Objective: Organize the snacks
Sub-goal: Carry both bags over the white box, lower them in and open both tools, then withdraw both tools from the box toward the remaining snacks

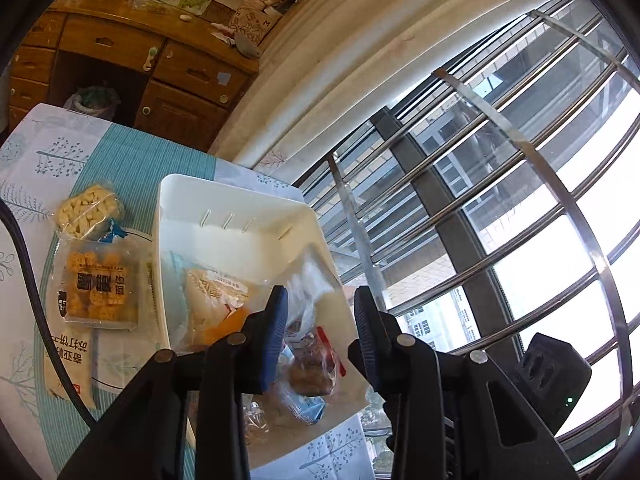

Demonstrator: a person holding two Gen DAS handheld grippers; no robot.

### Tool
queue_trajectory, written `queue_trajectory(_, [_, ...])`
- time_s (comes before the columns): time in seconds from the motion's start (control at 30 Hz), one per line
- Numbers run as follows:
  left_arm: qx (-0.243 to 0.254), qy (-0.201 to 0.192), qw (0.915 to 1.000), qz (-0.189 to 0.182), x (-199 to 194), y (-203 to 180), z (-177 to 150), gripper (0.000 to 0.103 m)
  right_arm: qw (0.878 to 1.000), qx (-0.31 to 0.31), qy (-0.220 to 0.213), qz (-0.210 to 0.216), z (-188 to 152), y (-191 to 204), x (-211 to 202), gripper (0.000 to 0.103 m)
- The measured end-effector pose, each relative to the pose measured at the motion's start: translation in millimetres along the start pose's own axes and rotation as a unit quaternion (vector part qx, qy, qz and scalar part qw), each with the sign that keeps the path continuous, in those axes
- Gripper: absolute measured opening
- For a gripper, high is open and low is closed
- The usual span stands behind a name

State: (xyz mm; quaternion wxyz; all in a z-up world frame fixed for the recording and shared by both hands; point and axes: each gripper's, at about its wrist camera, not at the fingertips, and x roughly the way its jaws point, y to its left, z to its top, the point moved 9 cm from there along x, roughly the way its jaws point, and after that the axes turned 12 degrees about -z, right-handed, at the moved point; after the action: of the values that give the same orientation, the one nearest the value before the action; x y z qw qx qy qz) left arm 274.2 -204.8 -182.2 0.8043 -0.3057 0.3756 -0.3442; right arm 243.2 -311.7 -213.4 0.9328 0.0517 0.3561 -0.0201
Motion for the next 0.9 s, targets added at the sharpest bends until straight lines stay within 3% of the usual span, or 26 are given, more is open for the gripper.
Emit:
queue_trajectory(0.03, [-0.002,0.0,1.0,0.008,0,3,1,0.046,1.0,-0.001,0.001,-0.001,1,0,1,0.054])
queue_trajectory(0.07, [-0.005,0.0,0.9999,0.015,1,6,1,0.063,1.0,-0.002,0.003,-0.005,0,-1,3,0.055])
queue_trajectory(0.1, [-0.006,-0.006,0.9996,0.026,-1,10,3,0.07,1.0,-0.002,0.005,-0.007,1,-2,5,0.055])
queue_trajectory(0.3, [-0.016,-0.016,0.9987,0.046,-9,22,10,0.073,1.0,0.004,0.009,-0.011,1,-2,9,0.056])
queue_trajectory(0.57, [-0.021,0.004,0.9966,0.079,-25,41,5,0.075,1.0,-0.004,0.008,-0.015,-2,16,5,0.063])
queue_trajectory(0.9, [-0.024,0.011,0.9954,0.092,-72,66,-1,0.075,1.0,-0.009,0.008,-0.029,-11,53,-5,0.067])
